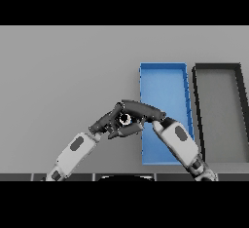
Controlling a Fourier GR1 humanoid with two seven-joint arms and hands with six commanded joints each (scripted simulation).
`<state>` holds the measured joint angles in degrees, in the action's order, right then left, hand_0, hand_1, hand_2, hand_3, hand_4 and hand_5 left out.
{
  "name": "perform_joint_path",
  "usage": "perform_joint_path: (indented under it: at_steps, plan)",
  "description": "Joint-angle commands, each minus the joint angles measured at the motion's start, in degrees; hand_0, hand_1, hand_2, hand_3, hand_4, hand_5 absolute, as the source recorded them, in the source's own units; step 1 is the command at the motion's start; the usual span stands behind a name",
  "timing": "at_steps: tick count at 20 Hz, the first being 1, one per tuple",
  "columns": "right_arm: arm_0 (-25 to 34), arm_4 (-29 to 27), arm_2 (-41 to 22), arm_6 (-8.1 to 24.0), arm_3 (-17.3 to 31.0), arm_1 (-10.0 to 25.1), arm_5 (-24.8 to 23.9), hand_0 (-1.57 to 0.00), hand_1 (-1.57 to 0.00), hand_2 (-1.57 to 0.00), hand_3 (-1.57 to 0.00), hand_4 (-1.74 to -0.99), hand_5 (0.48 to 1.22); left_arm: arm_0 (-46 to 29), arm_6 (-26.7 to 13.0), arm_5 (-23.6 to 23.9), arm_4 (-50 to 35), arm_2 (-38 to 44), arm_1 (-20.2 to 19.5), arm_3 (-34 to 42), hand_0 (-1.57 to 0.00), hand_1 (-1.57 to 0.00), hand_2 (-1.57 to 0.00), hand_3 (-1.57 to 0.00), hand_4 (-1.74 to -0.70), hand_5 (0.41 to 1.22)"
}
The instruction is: Pick up the blue pipe and place it into the blue bin.
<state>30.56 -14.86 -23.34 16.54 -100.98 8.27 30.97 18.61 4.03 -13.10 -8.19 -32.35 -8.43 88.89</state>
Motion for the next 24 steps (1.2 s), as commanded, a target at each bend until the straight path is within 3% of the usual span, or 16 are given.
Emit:
perform_joint_path:
  at_steps: [1,4,5,6,7,10,11,13,15,17,20,24]
  plan:
    - [-0.59,0.8,-0.15,-1.72,-0.34,0.25,0.3,-1.48,-1.48,-1.48,-1.45,-1.465,1.086,0.48,-0.87,0.26,0.36,-0.34,-0.03,-0.05,-1.48,-1.45,-1.47,-0.55,-1.73,1.216]
    - [-1.05,-0.33,0.24,0.66,-0.14,-1.04,1.08,-1.52,-1.52,-1.52,-1.51,-1.473,1.152,1.07,0.05,1.31,1.71,-1.42,-0.36,-0.87,-1.5,-1.36,-1.52,-0.51,-1.73,1.219]
    - [-0.99,-0.97,0.23,1.54,-0.49,-1.67,1.26,-1.53,-1.53,-1.53,-1.52,-1.474,1.166,1.2,2.18,0.49,1.74,-1.39,-1.0,-1.02,-1.43,-1.22,-1.35,-0.53,-1.64,1.219]
    - [-1.52,-1.04,0.16,1.77,-1.28,-1.8,1.31,-1.54,-1.54,-1.54,-1.53,-1.477,1.177,1.14,2.19,0.05,2.29,-1.9,-1.39,-0.51,-1.41,-1.19,-1.24,-0.52,-1.54,1.219]
    - [-1.92,-0.34,0.33,0.1,-1.56,-1.55,1.5,-1.55,-1.55,-1.55,-1.54,-1.478,1.186,1.7,1.2,-0.8,2.31,-1.8,-1.7,-0.76,-1.22,-1.0,-1.02,-0.42,-1.44,1.22]
    - [-1.86,0.1,0.89,1.07,-2.03,-2.13,2.29,-1.56,-1.56,-1.56,-1.55,-1.481,1.203,2.36,1.65,-4.49,2.19,-1.27,-3.02,-1.73,-0.63,-0.51,-0.52,-0.21,-1.18,1.213]
    - [-2.22,0.37,1.03,0.92,-2.11,-1.98,2.97,-1.56,-1.56,-1.56,-1.56,-1.482,1.206,2.35,0.37,-5.01,2.75,-1.25,-3.15,-1.85,-0.5,-0.41,-0.42,-0.17,-1.11,1.184]
    - [-2.63,-0.02,1.57,1.12,-1.95,-2.67,3.35,-1.56,-1.56,-1.56,-1.56,-1.483,1.212,1.98,-0.37,-4.12,4.92,-1.5,-2.74,-1.34,-0.32,-0.26,-0.27,-0.11,-0.99,1.042]
    - [-2.55,0.5,1.7,1.77,-2.22,-4.08,3.26,-1.57,-1.57,-1.57,-1.57,-1.484,1.215,1.68,0.11,-3.01,5.82,-1.41,-3.11,-1.55,-0.2,-0.17,-0.17,-0.07,-0.91,0.901]
    - [-2.93,0.58,1.81,2.54,-3.08,-4.69,3.02,-1.57,-1.57,-1.57,-1.57,-1.484,1.217,2.39,-1.89,-2.04,6.24,-1.18,-2.73,-2.03,-0.13,-0.11,-0.11,-0.04,-0.85,0.794]
    - [-2.96,1.61,2.79,1.62,-2.76,-5.07,3.02,-1.57,-1.57,-1.57,-1.57,-1.485,1.219,2.21,-0.69,-2.06,6.32,-1.15,-2.76,-2.32,-0.07,-0.05,-0.06,-0.02,-0.83,0.689]
    - [-3.25,2.55,3.32,1.01,-2.73,-6.24,3.19,-1.57,-1.57,-1.57,-1.57,-1.49,1.22,0.65,-5.62,-1.31,4.37,-0.47,-2.31,-1.81,-0.03,-0.02,-0.02,-0.01,-0.87,0.616]
